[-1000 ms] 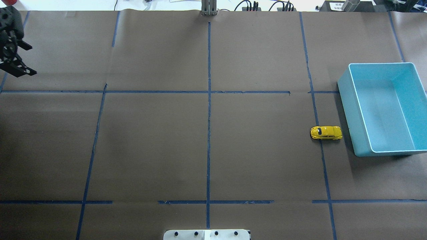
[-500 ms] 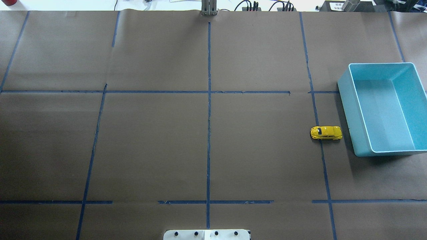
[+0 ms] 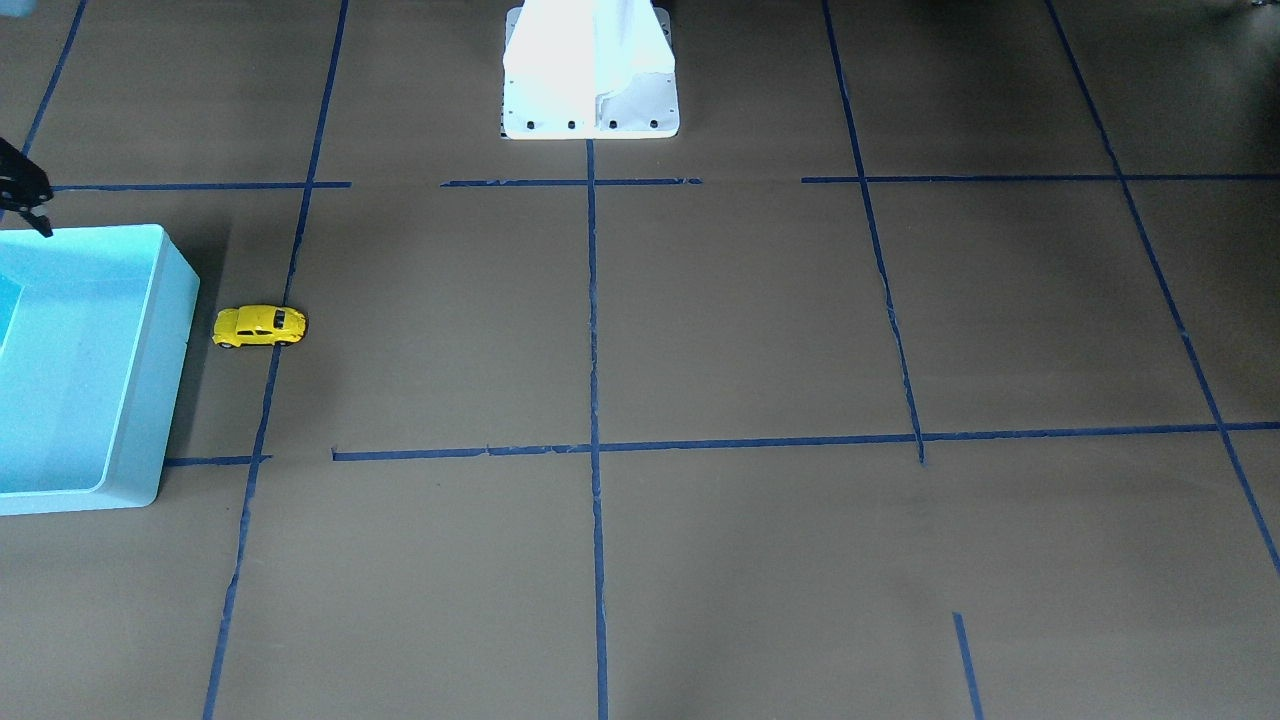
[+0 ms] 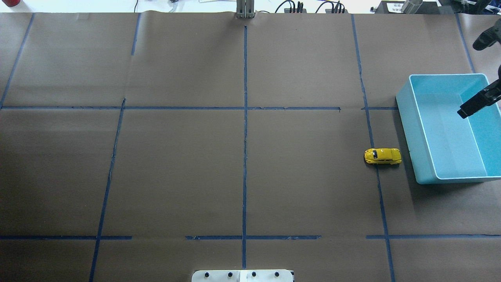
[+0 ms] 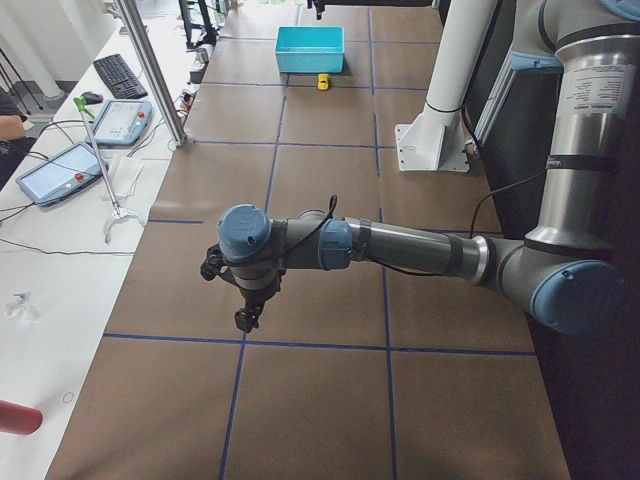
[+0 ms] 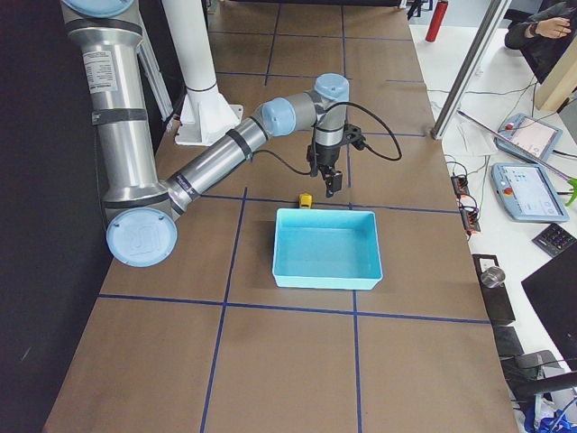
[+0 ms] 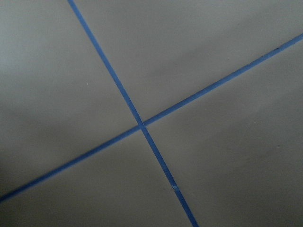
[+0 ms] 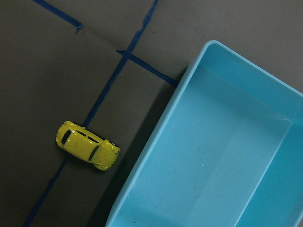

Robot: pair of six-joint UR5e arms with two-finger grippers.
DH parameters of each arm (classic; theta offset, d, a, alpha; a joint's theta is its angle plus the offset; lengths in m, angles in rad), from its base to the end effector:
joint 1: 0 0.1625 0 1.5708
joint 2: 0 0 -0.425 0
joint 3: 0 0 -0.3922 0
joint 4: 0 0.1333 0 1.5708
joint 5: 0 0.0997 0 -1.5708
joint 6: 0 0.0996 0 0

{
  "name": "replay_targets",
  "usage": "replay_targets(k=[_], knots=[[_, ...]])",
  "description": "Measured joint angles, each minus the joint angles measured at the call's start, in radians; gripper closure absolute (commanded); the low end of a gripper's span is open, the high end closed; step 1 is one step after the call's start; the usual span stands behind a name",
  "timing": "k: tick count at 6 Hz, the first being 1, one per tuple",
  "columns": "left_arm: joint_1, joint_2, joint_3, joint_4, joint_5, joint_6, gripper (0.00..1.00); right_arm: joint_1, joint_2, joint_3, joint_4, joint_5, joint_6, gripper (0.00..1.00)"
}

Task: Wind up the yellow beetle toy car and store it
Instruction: 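Move the right gripper down to the car beside the bin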

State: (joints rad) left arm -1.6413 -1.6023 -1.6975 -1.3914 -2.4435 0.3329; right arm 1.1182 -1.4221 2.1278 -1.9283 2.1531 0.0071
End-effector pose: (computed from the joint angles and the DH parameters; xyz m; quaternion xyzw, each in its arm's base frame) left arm -0.0920 -0.4938 0.5916 0.0753 0.4160 0.1141 0.8990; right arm -0.1409 -0.4692 0.3726 0.0972 -0.3131 -0.2569 0.9091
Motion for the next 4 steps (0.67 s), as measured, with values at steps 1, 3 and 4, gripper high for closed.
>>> replay_targets(k=[1,3,4], knots=[[-0.003,0.036,-0.032,0.015,-0.019,-0.143,0.00,-0.065,0.018,0.010,0.029,-0.012,-0.014,0.00],[-0.003,0.153,-0.123,0.017,0.012,-0.214,0.00,-0.206,0.022,-0.018,0.193,-0.026,-0.123,0.00],[0.000,0.188,-0.169,0.018,0.075,-0.217,0.00,-0.241,0.021,-0.048,0.255,-0.027,-0.244,0.00]])
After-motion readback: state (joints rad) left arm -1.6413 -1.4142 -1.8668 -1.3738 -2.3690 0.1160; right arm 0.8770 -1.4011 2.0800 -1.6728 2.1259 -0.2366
